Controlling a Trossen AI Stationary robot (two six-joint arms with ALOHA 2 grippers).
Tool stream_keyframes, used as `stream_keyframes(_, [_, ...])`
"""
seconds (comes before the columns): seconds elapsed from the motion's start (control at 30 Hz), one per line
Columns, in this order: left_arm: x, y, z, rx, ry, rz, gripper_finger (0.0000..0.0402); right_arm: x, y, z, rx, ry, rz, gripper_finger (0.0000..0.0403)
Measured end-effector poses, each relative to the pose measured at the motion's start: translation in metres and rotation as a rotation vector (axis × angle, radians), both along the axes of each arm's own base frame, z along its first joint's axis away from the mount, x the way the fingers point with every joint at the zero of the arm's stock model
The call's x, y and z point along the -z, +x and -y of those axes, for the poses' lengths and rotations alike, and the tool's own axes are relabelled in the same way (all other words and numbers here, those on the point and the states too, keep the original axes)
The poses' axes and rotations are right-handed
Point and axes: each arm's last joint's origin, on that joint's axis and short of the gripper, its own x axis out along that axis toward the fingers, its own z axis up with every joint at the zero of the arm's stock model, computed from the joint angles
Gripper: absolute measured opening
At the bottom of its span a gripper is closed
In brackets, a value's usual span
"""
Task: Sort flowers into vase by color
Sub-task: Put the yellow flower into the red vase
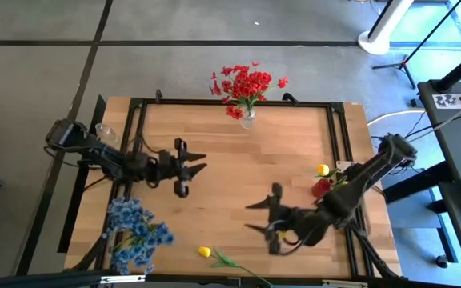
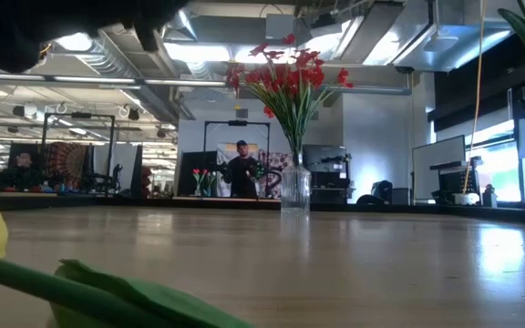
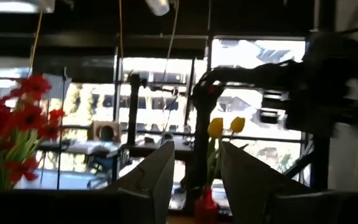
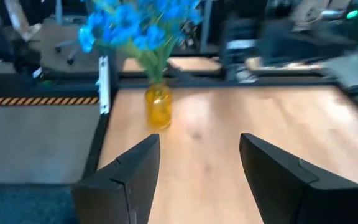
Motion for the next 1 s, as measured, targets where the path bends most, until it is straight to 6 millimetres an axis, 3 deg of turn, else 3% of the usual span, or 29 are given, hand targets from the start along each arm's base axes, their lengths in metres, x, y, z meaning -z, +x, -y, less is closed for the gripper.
stream_keyframes(0.2, [0.012, 0.007, -0.013, 0.035, -0.043, -0.108, 0.0125, 0.048, 0.033, -0.03, -0.076, 0.05, -0.048, 0.0221])
stream_keyframes(0.5, [0.023, 0.01, -0.011, 0.09, -0.068, -0.227, 0.0125, 0.126, 0.061, -0.055, -0.095, 0.047, -0.189, 0.0221])
stream_keyframes(0.8, [0.027, 0.01, -0.007, 0.123, -0.069, -0.263, 0.0125, 0.174, 0.044, -0.082, -0.181, 0.011, -0.398, 0.0221])
stream_keyframes(1.0, [0.03, 0.01, -0.007, 0.12, -0.065, -0.296, 0.0125, 0.187, 0.021, -0.1, -0.217, 0.057, -0.52, 0.0221])
